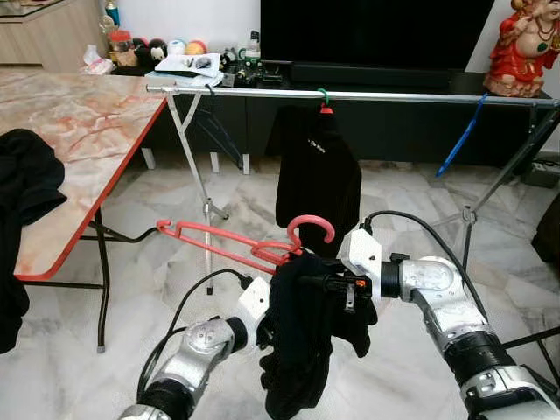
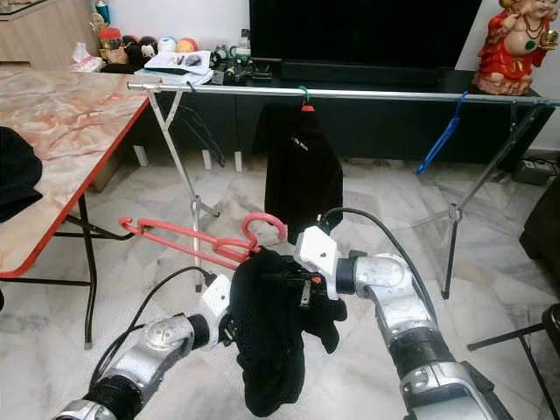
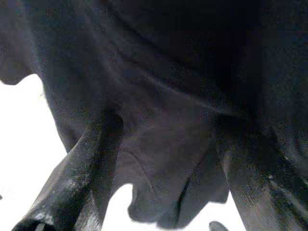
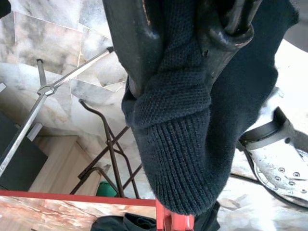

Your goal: Hang hanger

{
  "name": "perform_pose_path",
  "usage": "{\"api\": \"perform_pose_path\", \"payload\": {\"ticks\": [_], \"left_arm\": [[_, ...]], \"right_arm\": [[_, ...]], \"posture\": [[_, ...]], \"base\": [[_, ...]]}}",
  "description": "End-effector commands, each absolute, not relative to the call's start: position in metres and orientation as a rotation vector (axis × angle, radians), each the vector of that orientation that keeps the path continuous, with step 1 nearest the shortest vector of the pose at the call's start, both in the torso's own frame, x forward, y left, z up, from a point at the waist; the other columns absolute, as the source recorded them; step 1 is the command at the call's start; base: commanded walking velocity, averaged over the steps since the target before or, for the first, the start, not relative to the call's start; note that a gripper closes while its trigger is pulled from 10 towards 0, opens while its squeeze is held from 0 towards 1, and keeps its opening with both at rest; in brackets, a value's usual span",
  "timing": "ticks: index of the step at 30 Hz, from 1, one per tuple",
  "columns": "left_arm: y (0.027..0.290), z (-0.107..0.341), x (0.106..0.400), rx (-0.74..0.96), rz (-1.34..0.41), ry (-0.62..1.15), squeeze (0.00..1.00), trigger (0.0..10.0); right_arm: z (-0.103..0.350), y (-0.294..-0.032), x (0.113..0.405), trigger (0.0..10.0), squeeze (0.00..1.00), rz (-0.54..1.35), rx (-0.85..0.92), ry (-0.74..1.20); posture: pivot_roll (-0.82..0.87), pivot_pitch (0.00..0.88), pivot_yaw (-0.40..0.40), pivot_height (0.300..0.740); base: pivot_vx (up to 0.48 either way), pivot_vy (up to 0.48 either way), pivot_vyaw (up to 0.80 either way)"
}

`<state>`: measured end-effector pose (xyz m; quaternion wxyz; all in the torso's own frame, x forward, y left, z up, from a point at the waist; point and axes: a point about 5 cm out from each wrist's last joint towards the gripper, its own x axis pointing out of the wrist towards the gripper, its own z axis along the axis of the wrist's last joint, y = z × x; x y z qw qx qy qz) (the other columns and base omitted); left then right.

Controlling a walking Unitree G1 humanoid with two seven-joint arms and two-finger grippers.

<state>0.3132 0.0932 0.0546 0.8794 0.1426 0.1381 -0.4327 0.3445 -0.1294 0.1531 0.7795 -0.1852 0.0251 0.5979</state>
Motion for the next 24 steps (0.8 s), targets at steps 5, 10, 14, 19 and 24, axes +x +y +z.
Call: {"api": "perform_pose_path", "payload": {"ticks": [5,10,14,19,24], "left_arm": [[0.100,0.044,0.300,0.383,-1.011,0.380,0.00,10.0],[0.096,0.051,0.300,0.348,-1.044,0.352,0.00,10.0],[0.088,0.061,0.305,0.312,-1.012,0.285,0.00,10.0],[0.093,0.062,0.313,0.343,-0.925,0.284,0.00,10.0],[0.096,0.067,0.308,0.332,-0.976,0.278,0.00,10.0]], "right_arm": [[0.163,-0.127,0.346,10.0,0.00,1.299,-0.433,0.015],[0.163,-0.127,0.347,10.0,0.00,1.300,-0.435,0.018],[0.161,-0.124,0.345,10.0,0.00,1.317,-0.433,0.020],[0.161,-0.124,0.344,10.0,0.00,1.325,-0.429,0.019],[0.159,-0.127,0.344,10.0,0.00,1.313,-0.437,0.028]], "posture": [[-0.02,0.066,-0.031,0.740],[-0.02,0.069,-0.035,0.740],[-0.02,0.068,-0.036,0.740],[-0.02,0.068,-0.036,0.740],[-0.02,0.068,-0.036,0.740]], "base": [[0.000,0.000,0.00],[0.000,0.000,0.00],[0.000,0.000,0.00],[0.000,0.000,0.00],[0.000,0.000,0.00]]}}
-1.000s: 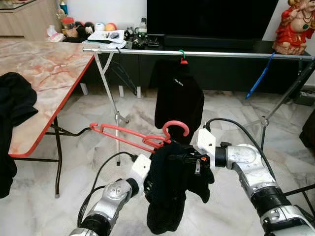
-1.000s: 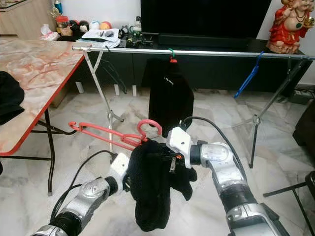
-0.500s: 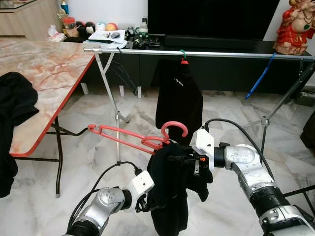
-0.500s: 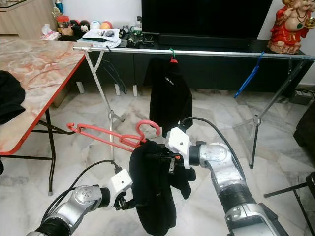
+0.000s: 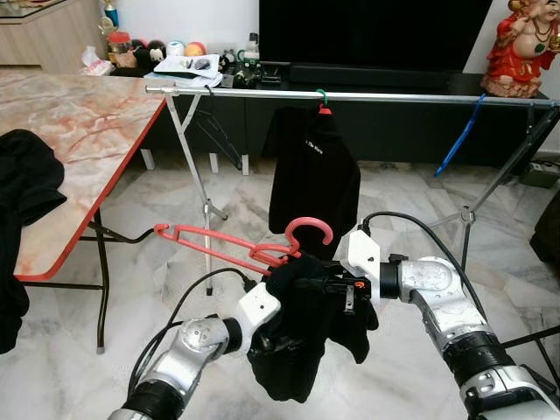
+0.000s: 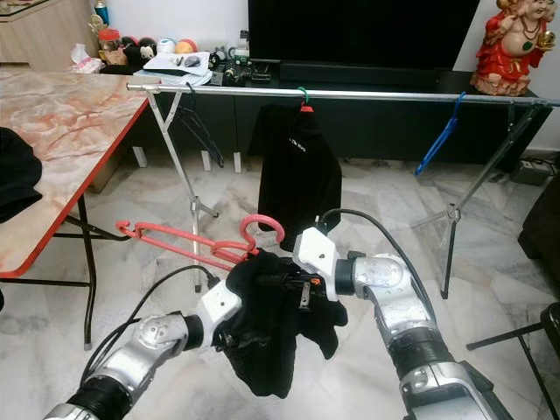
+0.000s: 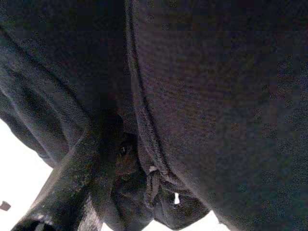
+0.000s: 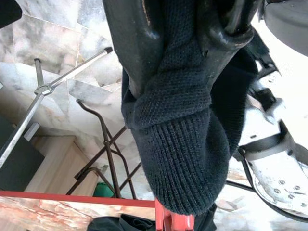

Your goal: Hang hanger

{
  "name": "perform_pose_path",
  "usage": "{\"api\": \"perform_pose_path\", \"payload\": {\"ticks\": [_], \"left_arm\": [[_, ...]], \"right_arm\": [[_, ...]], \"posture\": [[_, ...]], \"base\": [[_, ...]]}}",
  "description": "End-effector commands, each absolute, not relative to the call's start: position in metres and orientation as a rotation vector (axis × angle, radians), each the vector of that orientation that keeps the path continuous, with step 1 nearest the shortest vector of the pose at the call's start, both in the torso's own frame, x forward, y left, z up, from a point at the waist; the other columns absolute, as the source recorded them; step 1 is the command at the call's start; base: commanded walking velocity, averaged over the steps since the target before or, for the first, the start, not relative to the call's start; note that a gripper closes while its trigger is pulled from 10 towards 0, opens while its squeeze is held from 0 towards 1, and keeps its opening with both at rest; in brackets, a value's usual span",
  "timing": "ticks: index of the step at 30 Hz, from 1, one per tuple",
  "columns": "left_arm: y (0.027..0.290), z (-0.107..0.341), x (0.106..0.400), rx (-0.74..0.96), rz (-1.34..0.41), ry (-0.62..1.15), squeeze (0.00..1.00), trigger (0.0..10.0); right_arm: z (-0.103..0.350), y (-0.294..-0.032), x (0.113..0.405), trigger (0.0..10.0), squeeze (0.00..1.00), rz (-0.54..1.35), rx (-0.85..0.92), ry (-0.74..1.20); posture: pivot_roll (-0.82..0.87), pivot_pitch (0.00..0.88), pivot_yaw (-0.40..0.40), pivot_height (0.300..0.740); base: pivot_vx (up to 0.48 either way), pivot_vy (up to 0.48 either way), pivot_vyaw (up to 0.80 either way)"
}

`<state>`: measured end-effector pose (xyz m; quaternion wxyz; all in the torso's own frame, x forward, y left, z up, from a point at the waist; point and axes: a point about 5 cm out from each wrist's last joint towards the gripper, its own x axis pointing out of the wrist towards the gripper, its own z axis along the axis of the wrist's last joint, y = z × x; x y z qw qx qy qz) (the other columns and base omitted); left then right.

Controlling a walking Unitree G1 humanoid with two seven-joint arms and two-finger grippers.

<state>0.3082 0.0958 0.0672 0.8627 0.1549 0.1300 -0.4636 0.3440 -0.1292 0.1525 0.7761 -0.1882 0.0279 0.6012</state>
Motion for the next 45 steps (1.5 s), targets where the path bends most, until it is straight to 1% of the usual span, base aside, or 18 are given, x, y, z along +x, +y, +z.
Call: {"api": "perform_pose_path", "payload": {"ticks": [1,2,4,5,7,10,14,15,18,20,24,28,31,34,39,40,43,45], "left_arm": [[0.091,0.072,0.301,0.287,-1.056,0.273,0.00,10.0],[0.084,0.077,0.295,0.242,-1.125,0.261,0.00,10.0],[0.074,0.085,0.288,0.197,-1.203,0.239,0.00,10.0],[0.074,0.085,0.288,0.197,-1.203,0.239,0.00,10.0],[0.063,0.092,0.285,0.200,-1.254,0.223,0.00,10.0],[0.057,0.099,0.287,0.239,-1.263,0.199,0.00,10.0],[0.048,0.112,0.288,0.263,-1.257,0.157,0.00,10.0],[0.041,0.117,0.287,0.261,-1.265,0.142,0.00,10.0],[0.029,0.123,0.283,0.252,-1.287,0.119,0.00,10.0],[0.015,0.127,0.280,0.250,-1.298,0.100,0.00,10.0],[0.005,0.124,0.282,0.262,-1.250,0.107,0.00,10.0],[0.002,0.122,0.283,0.265,-1.200,0.120,0.00,10.0],[0.004,0.122,0.289,0.262,-1.113,0.132,0.00,10.0],[0.006,0.122,0.293,0.256,-1.078,0.138,0.00,10.0],[0.005,0.126,0.289,0.276,-1.131,0.127,0.00,10.0],[0.004,0.127,0.283,0.303,-1.191,0.117,0.00,10.0],[0.004,0.127,0.280,0.333,-1.213,0.118,0.00,10.0],[0.005,0.121,0.278,0.431,-1.228,0.140,0.00,10.0]], "right_arm": [[0.158,-0.129,0.345,10.0,0.00,1.295,-0.443,0.035],[0.157,-0.129,0.346,10.0,0.00,1.283,-0.446,0.038],[0.157,-0.128,0.349,10.0,0.00,1.253,-0.448,0.038],[0.157,-0.128,0.349,10.0,0.00,1.253,-0.448,0.038],[0.156,-0.127,0.354,10.0,0.00,1.192,-0.479,0.038],[0.156,-0.123,0.357,10.0,0.00,1.165,-0.480,0.033],[0.157,-0.116,0.355,10.0,0.00,1.202,-0.457,0.017],[0.157,-0.113,0.355,10.0,0.00,1.210,-0.455,0.013],[0.157,-0.110,0.355,10.0,0.00,1.219,-0.458,0.012],[0.157,-0.108,0.355,10.0,0.00,1.233,-0.458,0.007],[0.160,-0.106,0.354,10.0,0.00,1.252,-0.455,-0.002],[0.162,-0.105,0.353,10.0,0.00,1.281,-0.443,-0.012],[0.163,-0.104,0.350,10.0,0.00,1.311,-0.425,-0.025],[0.164,-0.104,0.350,10.0,0.00,1.323,-0.420,-0.029],[0.168,-0.101,0.349,10.0,0.00,1.335,-0.398,-0.057],[0.172,-0.099,0.349,10.0,0.00,1.338,-0.378,-0.077],[0.175,-0.098,0.350,10.0,0.00,1.330,-0.366,-0.093],[0.182,-0.092,0.352,10.0,0.00,1.309,-0.323,-0.132]], "posture": [[-0.01,0.069,-0.037,0.740],[-0.01,0.068,-0.037,0.740],[-0.01,0.068,-0.037,0.740],[-0.01,0.068,-0.037,0.740],[-0.01,0.068,-0.036,0.740],[-0.01,0.067,-0.036,0.740],[-0.01,0.066,-0.035,0.740],[-0.01,0.066,-0.035,0.740],[-0.01,0.062,-0.035,0.740],[-0.01,0.061,-0.037,0.740],[-0.02,0.060,-0.037,0.740],[-0.02,0.060,-0.037,0.740],[-0.02,0.060,-0.037,0.740],[-0.02,0.058,-0.034,0.740],[-0.02,0.058,-0.034,0.740],[-0.02,0.058,-0.034,0.740],[-0.01,0.061,-0.033,0.740],[-0.01,0.062,-0.033,0.740]], "base": [[0.000,0.000,0.00],[0.000,0.000,0.00],[0.000,0.000,0.00],[0.000,0.000,0.00],[0.000,0.000,0.00],[0.000,0.000,0.00],[0.000,0.000,0.00],[0.000,0.000,0.00],[0.000,0.000,0.00],[0.000,0.000,0.00],[0.000,0.000,0.00],[0.000,0.000,0.00],[0.000,0.000,0.00],[0.000,0.000,0.00],[0.000,0.000,0.00],[0.000,0.000,0.00],[0.000,0.000,0.00],[0.000,0.000,0.00]]}}
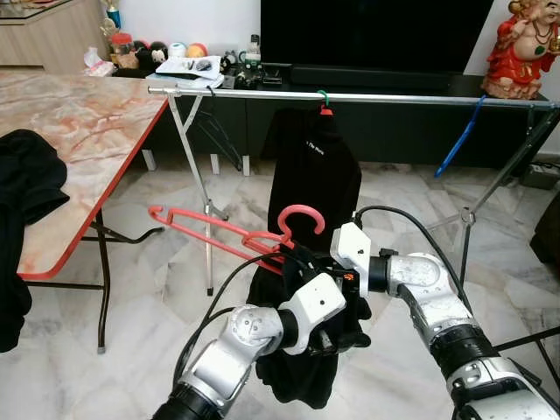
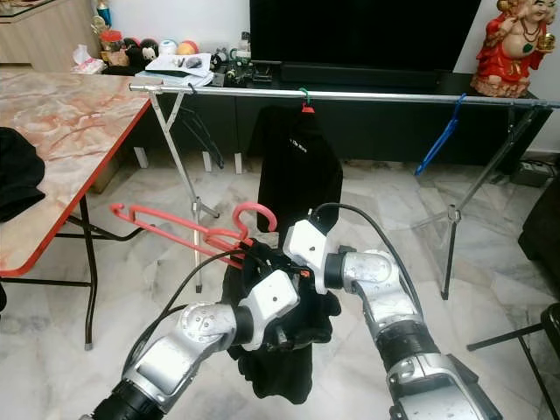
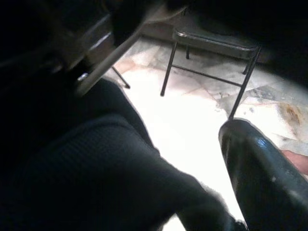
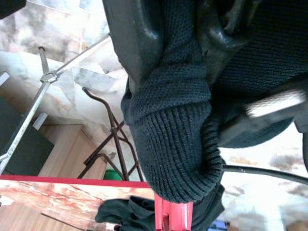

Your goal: Hang hanger

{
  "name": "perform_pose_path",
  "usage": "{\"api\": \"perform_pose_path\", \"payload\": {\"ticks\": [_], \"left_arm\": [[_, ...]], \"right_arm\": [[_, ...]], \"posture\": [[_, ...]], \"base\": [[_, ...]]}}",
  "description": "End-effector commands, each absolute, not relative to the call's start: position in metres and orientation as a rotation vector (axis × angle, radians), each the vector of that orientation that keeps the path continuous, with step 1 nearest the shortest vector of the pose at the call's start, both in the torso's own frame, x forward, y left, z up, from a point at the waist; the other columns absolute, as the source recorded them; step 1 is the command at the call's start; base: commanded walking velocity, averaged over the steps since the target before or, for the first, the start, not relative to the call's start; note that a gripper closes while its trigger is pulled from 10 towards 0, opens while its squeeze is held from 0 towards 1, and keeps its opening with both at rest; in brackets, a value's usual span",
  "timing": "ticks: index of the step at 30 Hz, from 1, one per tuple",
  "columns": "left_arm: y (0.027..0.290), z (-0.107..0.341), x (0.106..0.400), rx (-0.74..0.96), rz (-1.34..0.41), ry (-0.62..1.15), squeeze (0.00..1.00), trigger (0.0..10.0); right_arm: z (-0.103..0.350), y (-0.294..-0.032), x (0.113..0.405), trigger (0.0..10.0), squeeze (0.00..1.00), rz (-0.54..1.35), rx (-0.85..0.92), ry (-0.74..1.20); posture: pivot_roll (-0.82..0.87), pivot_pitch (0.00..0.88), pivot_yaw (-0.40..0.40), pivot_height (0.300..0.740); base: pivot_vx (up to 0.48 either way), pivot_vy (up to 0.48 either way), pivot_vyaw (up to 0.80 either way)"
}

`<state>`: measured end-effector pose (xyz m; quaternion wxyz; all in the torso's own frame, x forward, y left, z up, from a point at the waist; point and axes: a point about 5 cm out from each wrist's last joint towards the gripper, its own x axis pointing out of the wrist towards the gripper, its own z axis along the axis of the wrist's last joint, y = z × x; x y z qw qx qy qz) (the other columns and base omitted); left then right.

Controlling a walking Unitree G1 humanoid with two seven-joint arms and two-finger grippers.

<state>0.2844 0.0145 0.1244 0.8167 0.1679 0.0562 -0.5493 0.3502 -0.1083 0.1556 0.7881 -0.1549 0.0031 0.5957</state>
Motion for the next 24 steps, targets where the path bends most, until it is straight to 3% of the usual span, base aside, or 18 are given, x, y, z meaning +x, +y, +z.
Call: {"api": "perform_pose_path", "payload": {"ticks": [1,16,18,24], "left_arm": [[0.006,0.116,0.276,0.485,-1.235,0.162,0.00,10.0],[0.013,0.120,0.293,0.569,-1.079,0.150,0.00,10.0],[0.013,0.119,0.293,0.597,-1.084,0.152,1.00,10.0],[0.012,0.116,0.283,0.636,-1.173,0.156,1.00,10.0]], "right_arm": [[0.189,-0.087,0.352,10.0,0.00,1.303,-0.270,-0.163],[0.190,-0.071,0.346,10.0,0.00,1.300,-0.087,-0.129],[0.186,-0.070,0.342,10.0,0.00,1.324,-0.107,-0.114],[0.187,-0.069,0.342,10.0,0.00,1.318,-0.109,-0.105]], "posture": [[-0.01,0.062,-0.033,0.740],[-0.01,0.065,-0.032,0.740],[-0.01,0.067,-0.032,0.740],[-0.01,0.067,-0.034,0.740]], "base": [[0.000,0.000,0.00],[0.000,0.000,0.00],[0.000,0.000,0.00],[0.000,0.000,0.00]]}}
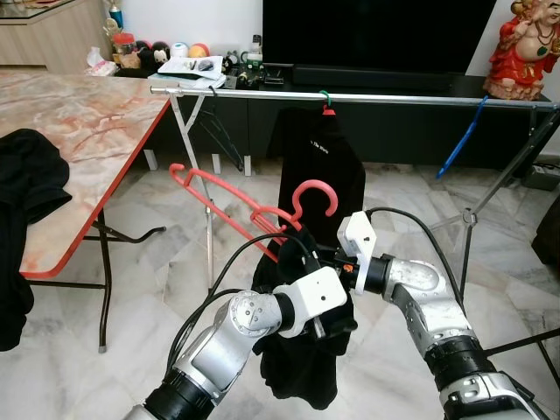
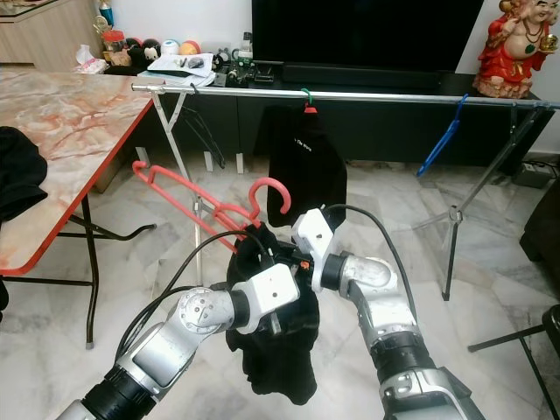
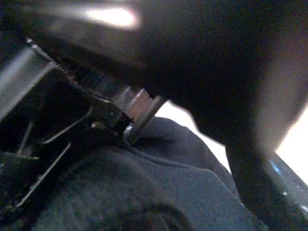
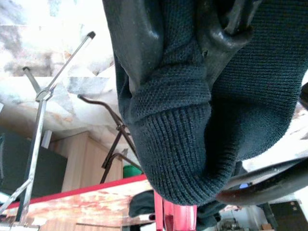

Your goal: Hang hanger

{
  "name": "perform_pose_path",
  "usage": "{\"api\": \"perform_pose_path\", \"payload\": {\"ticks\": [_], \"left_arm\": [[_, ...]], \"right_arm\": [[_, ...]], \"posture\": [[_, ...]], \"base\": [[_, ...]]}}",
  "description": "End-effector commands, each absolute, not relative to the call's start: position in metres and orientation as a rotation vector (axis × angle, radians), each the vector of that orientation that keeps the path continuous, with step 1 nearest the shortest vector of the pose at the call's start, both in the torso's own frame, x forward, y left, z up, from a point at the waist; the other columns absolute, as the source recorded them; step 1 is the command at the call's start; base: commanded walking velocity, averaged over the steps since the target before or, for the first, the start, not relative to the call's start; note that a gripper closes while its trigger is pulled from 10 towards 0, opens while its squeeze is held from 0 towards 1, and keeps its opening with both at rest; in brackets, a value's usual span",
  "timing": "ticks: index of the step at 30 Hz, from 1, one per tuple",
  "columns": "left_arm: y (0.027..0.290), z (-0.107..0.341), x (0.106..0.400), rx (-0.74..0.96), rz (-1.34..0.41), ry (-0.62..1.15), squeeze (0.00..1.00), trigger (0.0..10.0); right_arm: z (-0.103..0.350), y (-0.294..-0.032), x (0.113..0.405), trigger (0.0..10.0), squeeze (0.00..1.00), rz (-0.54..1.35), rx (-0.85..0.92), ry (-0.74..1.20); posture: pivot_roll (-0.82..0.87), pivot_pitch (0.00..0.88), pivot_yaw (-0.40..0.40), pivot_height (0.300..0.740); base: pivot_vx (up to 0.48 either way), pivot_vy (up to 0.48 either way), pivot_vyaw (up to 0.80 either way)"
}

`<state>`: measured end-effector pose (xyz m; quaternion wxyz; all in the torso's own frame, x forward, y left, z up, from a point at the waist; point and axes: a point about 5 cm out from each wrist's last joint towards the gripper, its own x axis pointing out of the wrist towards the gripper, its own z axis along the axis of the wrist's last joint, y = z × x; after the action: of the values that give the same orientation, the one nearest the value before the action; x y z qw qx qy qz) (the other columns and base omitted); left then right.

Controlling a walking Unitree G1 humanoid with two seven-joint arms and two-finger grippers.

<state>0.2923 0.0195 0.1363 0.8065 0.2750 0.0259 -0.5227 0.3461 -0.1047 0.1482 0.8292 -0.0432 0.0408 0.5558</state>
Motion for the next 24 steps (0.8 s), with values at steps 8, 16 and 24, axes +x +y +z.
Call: {"api": "perform_pose_path", "payload": {"ticks": [8,16,24], "left_arm": [[0.031,0.122,0.273,0.643,-1.328,0.173,1.00,10.0],[0.066,0.116,0.269,0.680,-1.359,0.297,1.00,10.0],[0.089,0.107,0.260,0.758,-1.388,0.431,1.00,10.0]], "right_arm": [[0.194,-0.068,0.346,10.0,0.00,1.290,-0.106,-0.115],[0.197,-0.069,0.349,10.0,0.00,1.279,-0.111,-0.120],[0.199,-0.071,0.354,10.0,0.00,1.236,-0.115,-0.119]], "posture": [[-0.01,0.067,-0.034,0.740],[-0.01,0.071,-0.037,0.740],[-0.01,0.073,-0.040,0.740]], "base": [[0.000,0.000,0.00],[0.000,0.000,0.00],[0.000,0.000,0.00]]}}
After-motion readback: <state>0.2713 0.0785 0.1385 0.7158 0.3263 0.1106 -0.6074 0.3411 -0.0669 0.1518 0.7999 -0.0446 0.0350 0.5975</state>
